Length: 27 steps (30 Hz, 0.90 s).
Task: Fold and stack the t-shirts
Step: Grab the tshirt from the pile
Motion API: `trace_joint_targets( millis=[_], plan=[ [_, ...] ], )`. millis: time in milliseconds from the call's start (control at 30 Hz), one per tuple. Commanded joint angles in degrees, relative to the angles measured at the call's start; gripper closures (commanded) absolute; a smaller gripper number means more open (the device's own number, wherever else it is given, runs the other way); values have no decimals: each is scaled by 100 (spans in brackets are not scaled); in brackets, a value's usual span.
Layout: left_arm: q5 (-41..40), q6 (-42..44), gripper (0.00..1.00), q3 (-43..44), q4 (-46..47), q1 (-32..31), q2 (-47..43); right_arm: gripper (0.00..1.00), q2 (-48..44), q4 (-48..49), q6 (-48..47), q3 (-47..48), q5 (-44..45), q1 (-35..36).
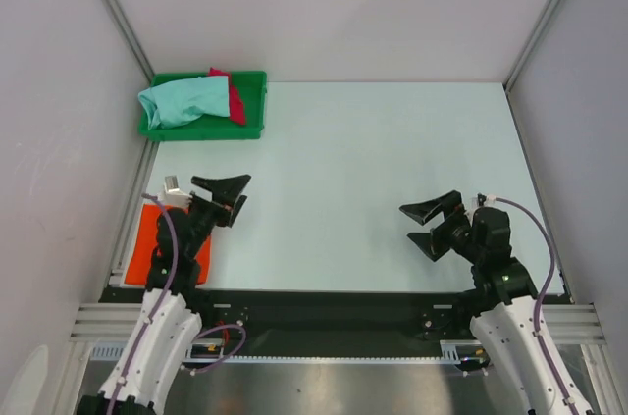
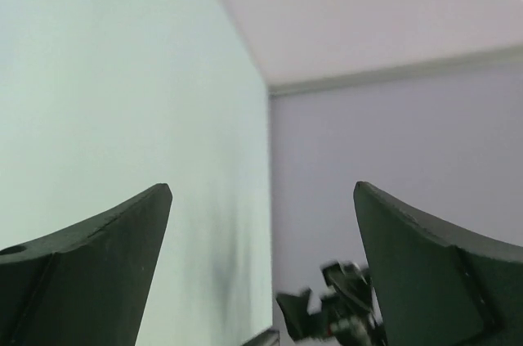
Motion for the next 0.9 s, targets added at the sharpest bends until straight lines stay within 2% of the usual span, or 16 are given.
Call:
trace_joint_targets(
  millis=[0,33,67,200,233,300,333,367,400,433,500,600,700,767,867],
  plan=[
    [-1491,98,0,1133,-1755,37,936,0,275,-1061,-909,646,422,-41],
    [-1774,-8,0,1302,-2255,37,1139,0,346,-1279,-946,717,448,-50],
    [-1960,-70,0,1382,-2321,37,1219,0,425,-1429,-964,805,475,-76],
    [-2146,597,0,1357,-866,107,1788,0,891,-1773,-1377,1226,264,-147],
    [-2042,684,0,1427,-192,151,2009,0,1048,-1887,-1482,1288,273,-147],
    [-1709,1333,0,2101,68,387,2623,0,1164,-1940,-1588,1437,317,-165],
    [-1594,1588,0,2461,-53,458,3374,0,1199,-1967,-1658,1482,360,-173],
    [-1558,2130,0,2865,-271,520,3739,0,1278,-1984,-1772,1543,517,-199],
    [-1453,2353,0,3782,-587,616,4090,0,1331,-2002,-1860,1613,615,-217],
    [-1487,2520,0,4235,-1234,617,4868,0,1384,-2080,-1939,1823,842,-252],
    [-1374,2768,0,5113,-1346,915,5514,0,1603,-2195,-2273,2079,1072,-419],
    [-1259,2584,1,5557,-402,1170,6403,0,1893,-2222,-2809,2536,1362,-735],
    [-726,2101,11,6075,164,1513,7405,0,2253,-2046,-3099,2695,1424,-1043],
    [-521,1725,14,6740,148,1671,8281,0,2385,-1923,-3170,2791,1608,-1035],
    [-204,1180,20,7305,490,1751,8996,0,2614,-1747,-3354,2871,1758,-1035]
  ],
)
